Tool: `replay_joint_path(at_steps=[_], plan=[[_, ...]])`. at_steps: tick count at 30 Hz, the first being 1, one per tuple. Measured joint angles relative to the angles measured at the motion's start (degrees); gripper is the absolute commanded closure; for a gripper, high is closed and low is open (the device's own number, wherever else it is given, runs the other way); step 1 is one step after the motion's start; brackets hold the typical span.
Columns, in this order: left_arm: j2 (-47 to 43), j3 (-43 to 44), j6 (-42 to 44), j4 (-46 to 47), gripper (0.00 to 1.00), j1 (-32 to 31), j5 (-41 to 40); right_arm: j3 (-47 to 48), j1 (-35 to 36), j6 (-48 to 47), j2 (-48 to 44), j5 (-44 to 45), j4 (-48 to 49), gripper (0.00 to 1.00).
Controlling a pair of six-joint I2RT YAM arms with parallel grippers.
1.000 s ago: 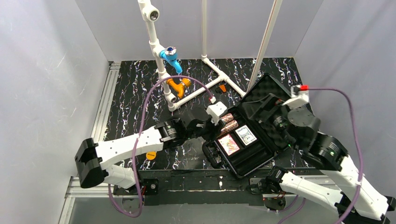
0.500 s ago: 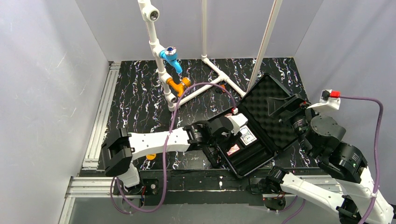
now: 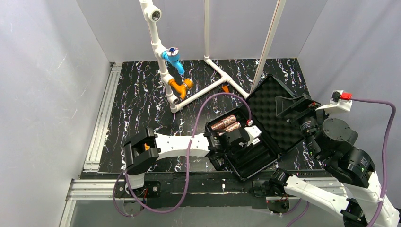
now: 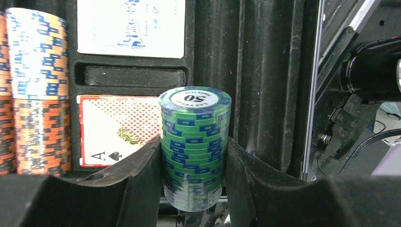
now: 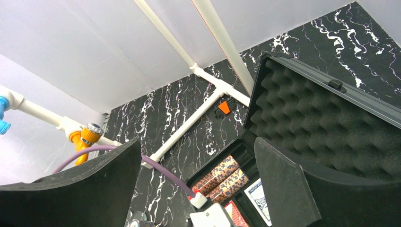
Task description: Pack up texas hold em set
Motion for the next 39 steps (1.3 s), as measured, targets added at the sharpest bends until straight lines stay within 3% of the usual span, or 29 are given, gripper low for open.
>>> replay_joint_path(at_steps=[15,27,39], plan=[[7.96,3.41,-1.31,-1.6,1.0,-1.95,-0.55,0.0,0.0,-0.31,-0.35,0.61,0.02,0.04],[8.5,5.49,-1.9,-4.52,1.0,-3.54,-2.32,-0.02,0.0,-0.28,-0.46,0.63,0.02,0.04],[9.94,7.23,-2.58,-7.34,0.88,-4.22,-5.01,-0.02,0.0,-0.22,-1.09,0.63,0.0,0.04]])
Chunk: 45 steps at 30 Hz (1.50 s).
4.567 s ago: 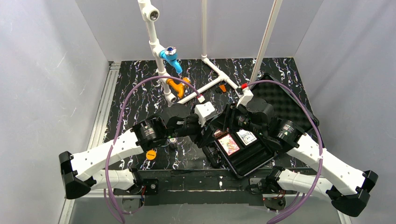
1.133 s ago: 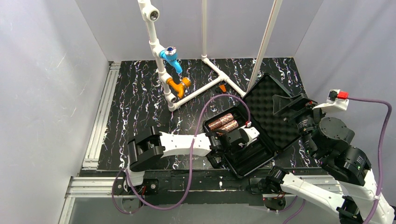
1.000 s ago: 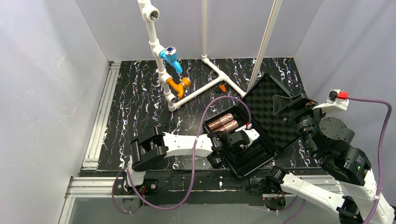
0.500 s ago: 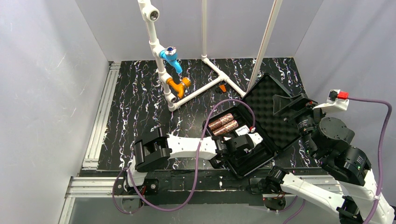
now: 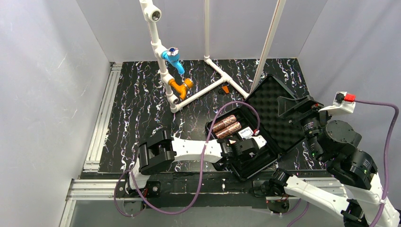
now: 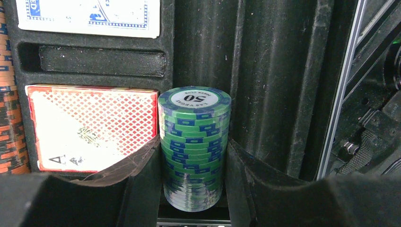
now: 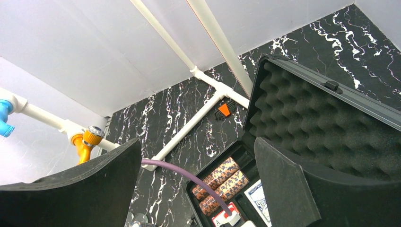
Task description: Pack up texas hold em set
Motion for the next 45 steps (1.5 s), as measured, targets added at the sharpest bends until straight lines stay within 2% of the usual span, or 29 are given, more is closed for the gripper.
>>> replay_joint_path(at_steps=[13,19,34,45], plan=[[0.33,0.48,0.07,-1.27,0.52,-0.83,-2.64,0.0,0.0,0.07,0.0,0.0,0.0,0.04],[0.33,1.09,0.09,-1.77,0.41,-1.25,-3.58,-0.02,0.0,0.02,0.0,0.0,0.02,0.04],[0.31,1.4,0.13,-2.47,0.4,-1.97,-4.26,-0.5,0.0,-0.09,0.04,0.42,0.42,0.04],[0.07,9.09,0.96,-2.67,0.61,-2.54,-2.32,-0.55,0.0,-0.79,0.04,1.11,1.31,0.04]])
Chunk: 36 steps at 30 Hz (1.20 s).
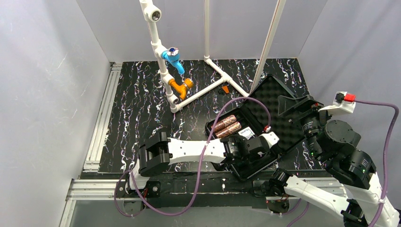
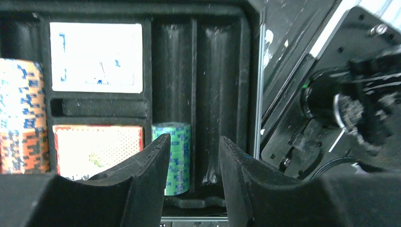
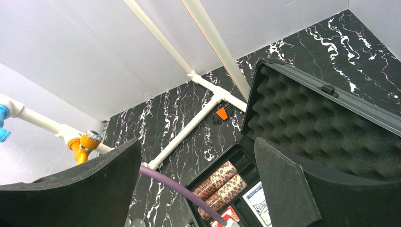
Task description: Pack up texas hold em set
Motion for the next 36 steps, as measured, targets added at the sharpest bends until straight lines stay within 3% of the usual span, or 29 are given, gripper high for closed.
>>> replay_joint_path(at_steps=[7,20,36], plan=[[3.54,6.21,0.68,-0.02,0.64,0.79,0.07,0.0,0.0,-0.17,0.0,0.0,0.17,0.04],[12.22,10.58,0.76,-3.5,0.79,4.42,1.46,-0.96,0.0,-0.22,0.0,0.13,0.28,0.04],[10.51,6.03,-0.04,-1.29,0.81,4.48,3.96,-1.09,0.0,-0.35,0.0,0.37,0.28,0.03]])
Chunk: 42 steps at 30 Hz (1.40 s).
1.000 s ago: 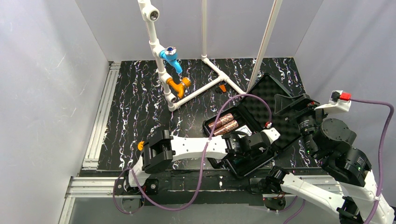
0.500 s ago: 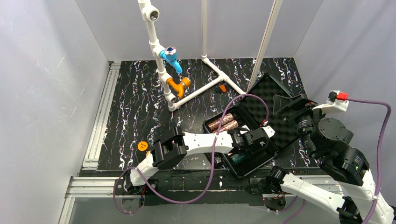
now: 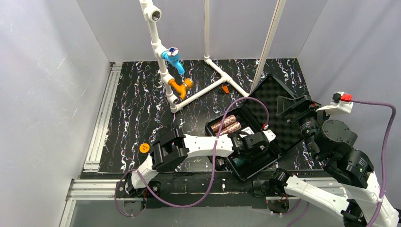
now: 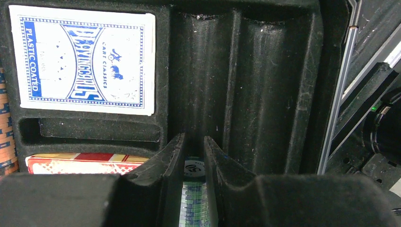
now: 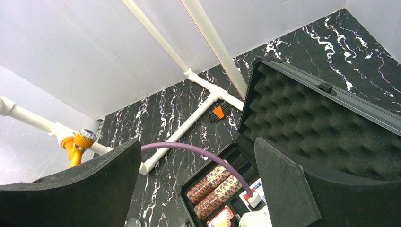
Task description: Pack up texas hold em set
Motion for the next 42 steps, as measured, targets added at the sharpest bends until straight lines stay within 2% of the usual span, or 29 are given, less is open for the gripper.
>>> replay_joint_path(at_steps=[9,15,17,21,25,27,31,36,41,42], plan=[[-1.97,-3.17,-0.72,2.8,0.78,0.0,-0.11,-0.09,0.0,0.0,0.02,-0.02,0.09,0.03],[-3.78,-3.21,-0.85,0.81,0.73,0.0,-0.11,-0.42,0.0,-0.02,0.31,-0.04,0.22,0.03],[-4.35,-3.21,-0.87,-0.24,0.69,0.0,-0.11,-0.42,0.0,-0.07,0.5,-0.07,0.39,0.03],[-6.14,-3.54,-0.66,-1.95,0.55,0.0,-0.37,-0.42,0.0,-0.24,0.81,-0.04,0.48,0.03],[-15.19,-6.99,0.42,-2.01,0.33,0.0,-1.92,-0.42,0.0,-0.28,0.83,-0.04,0.5,0.03],[-18.8,-8.85,0.85,-1.7,0.28,0.0,-3.06,-0.46,0.0,-0.31,0.83,-0.04,0.5,0.03],[-27.71,-16.74,0.68,-2.16,0.21,0.0,-7.19,-0.96,0.0,-0.28,0.85,-0.04,0.63,0.03],[-37.4,-26.51,-1.62,-4.72,0.2,0.0,-13.68,-2.27,0.0,-0.24,0.94,-0.09,1.51,0.03],[-46.75,-34.25,-5.03,-9.07,0.08,0.0,-19.08,-3.19,0.0,-0.2,1.2,-0.46,1.79,0.03],[-48.61,-35.5,-5.73,-10.12,0.02,0.0,-20.06,-3.34,0.0,-0.17,1.22,-0.46,1.81,0.03]])
